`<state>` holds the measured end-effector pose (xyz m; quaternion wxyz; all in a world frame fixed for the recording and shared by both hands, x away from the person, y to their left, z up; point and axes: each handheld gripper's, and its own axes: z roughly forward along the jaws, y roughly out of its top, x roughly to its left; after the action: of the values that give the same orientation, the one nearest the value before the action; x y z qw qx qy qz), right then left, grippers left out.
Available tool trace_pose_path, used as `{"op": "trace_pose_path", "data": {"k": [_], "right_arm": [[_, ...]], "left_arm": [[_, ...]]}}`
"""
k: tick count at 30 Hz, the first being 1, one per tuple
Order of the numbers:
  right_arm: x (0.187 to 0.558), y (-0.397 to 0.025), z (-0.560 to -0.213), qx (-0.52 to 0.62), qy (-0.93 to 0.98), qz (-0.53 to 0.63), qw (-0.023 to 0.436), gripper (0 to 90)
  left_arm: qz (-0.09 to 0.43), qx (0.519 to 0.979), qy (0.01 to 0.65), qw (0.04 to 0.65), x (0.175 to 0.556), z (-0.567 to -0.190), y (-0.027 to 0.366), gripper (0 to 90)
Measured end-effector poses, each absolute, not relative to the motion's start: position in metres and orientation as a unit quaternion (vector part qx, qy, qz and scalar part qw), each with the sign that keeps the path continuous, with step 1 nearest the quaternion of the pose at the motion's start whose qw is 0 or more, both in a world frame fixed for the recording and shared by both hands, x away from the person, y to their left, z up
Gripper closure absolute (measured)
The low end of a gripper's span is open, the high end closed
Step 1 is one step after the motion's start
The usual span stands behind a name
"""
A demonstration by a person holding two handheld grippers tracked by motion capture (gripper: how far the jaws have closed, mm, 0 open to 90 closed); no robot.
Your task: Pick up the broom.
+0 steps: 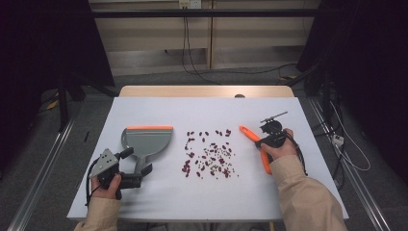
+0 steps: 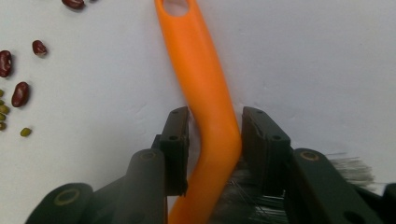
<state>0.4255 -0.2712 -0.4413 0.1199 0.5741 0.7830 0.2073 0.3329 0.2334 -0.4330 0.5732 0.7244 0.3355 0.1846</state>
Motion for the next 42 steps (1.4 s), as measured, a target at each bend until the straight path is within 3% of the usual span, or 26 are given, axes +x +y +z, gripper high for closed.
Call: {"op": "trace_pose_path", "data": {"k": [5, 22, 42], "right_arm": [[0.428, -0.275, -0.442, 0.591, 0.77, 0.211, 0.11, 68.6], [0.427, -0.277, -0.438, 0.584, 0.774, 0.22, 0.113, 69.9], [0.384, -0.312, -0.392, 0.56, 0.677, 0.439, 0.19, 71.0]], "left_arm": [[0.183, 0.726, 0.335, 0.572, 0.335, -0.434, 0.232, 3.1], [0.185, 0.721, 0.336, 0.578, 0.335, -0.432, 0.232, 3.1], [0.167, 0.709, 0.337, 0.597, 0.338, -0.428, 0.224, 3.1]]}}
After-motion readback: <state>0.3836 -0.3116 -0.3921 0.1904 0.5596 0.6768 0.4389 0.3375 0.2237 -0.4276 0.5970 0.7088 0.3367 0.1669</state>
